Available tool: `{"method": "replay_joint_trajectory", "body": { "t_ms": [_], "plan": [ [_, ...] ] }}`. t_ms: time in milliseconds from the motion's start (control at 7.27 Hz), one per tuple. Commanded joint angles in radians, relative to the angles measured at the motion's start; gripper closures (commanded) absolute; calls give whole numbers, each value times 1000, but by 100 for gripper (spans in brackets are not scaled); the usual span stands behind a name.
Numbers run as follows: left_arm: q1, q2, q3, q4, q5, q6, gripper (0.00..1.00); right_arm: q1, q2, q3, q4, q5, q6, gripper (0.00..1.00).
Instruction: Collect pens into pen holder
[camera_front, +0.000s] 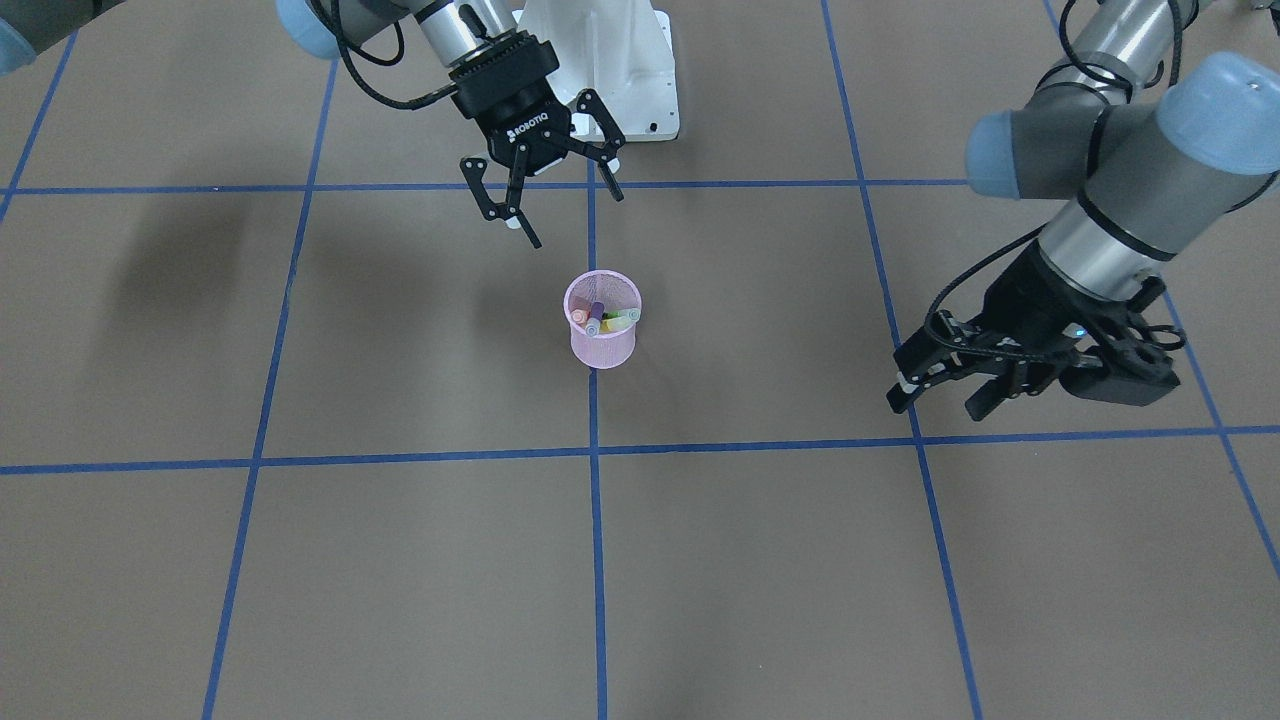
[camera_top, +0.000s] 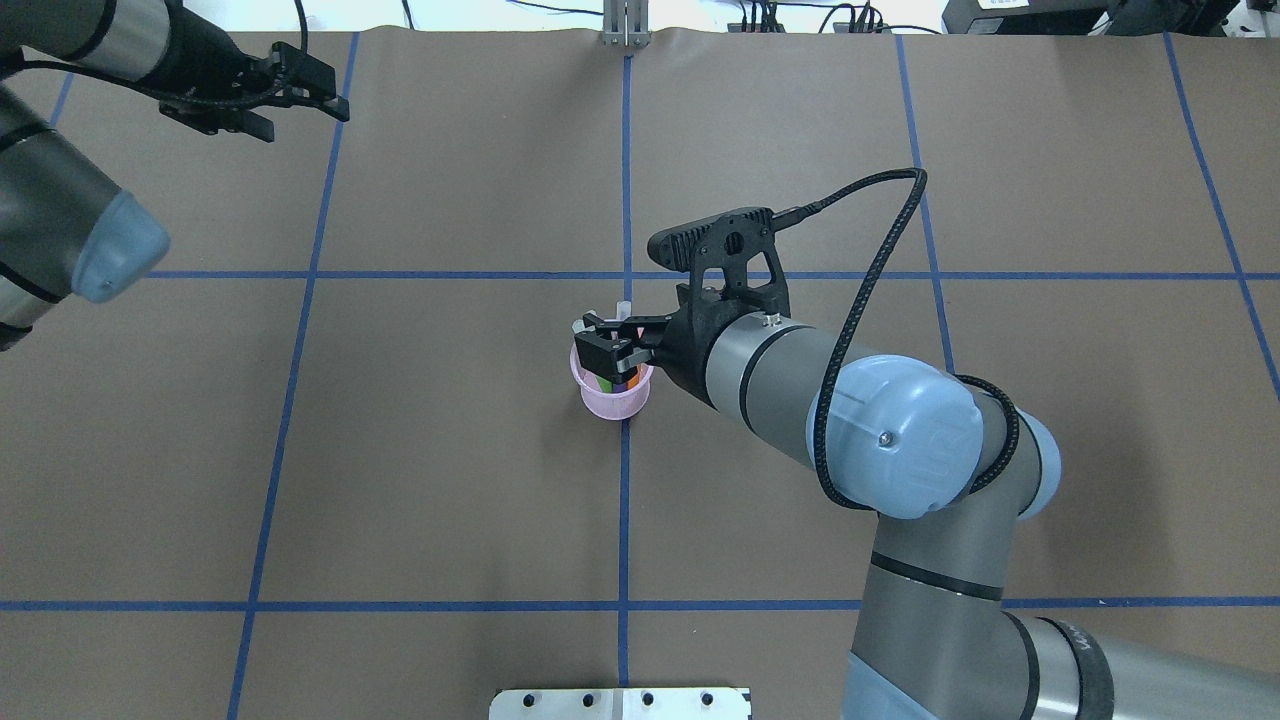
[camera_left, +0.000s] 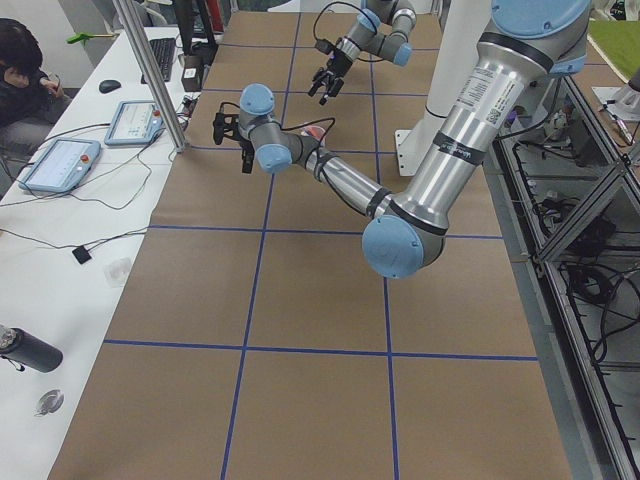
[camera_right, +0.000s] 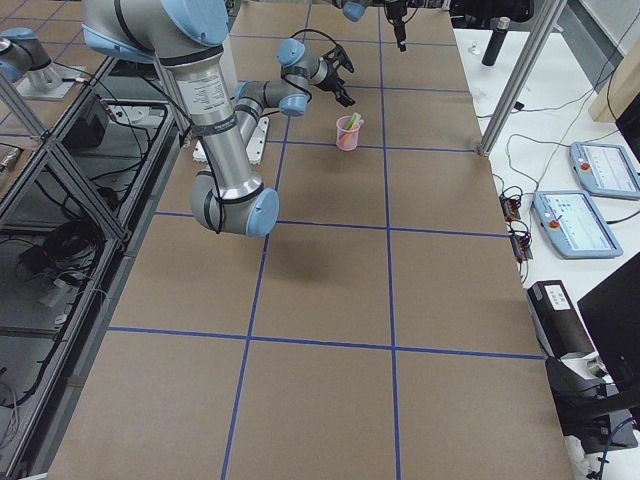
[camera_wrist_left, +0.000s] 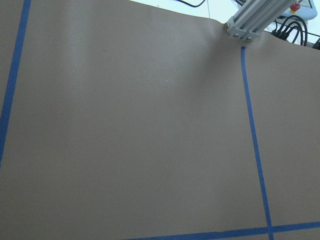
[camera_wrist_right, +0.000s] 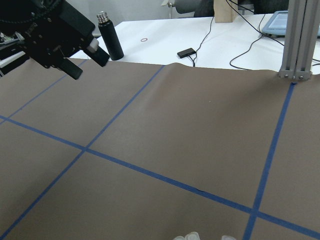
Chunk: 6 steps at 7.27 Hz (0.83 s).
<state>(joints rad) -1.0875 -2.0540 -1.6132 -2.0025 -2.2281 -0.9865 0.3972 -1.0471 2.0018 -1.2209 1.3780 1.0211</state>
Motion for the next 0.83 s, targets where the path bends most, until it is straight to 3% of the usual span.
{"method": "replay_joint_trajectory", "body": {
  "t_ms": [0,138,275,550,688],
  "plan": [
    [-115,0,-39,372,77,408,0,216,-11,46,-328,463,148,0],
    [-126,46,-53,398,143,483,0,402,-60,49,-351,678,126,0],
    [-168,93,-47,384,159,508,0,469,-120,46,-356,714,47,0],
    [-292,135,17,377,151,697,0,572,-303,31,-350,701,-192,0],
    [-349,176,30,378,92,730,0,682,-330,-22,-350,717,-223,0]
  ]
}}
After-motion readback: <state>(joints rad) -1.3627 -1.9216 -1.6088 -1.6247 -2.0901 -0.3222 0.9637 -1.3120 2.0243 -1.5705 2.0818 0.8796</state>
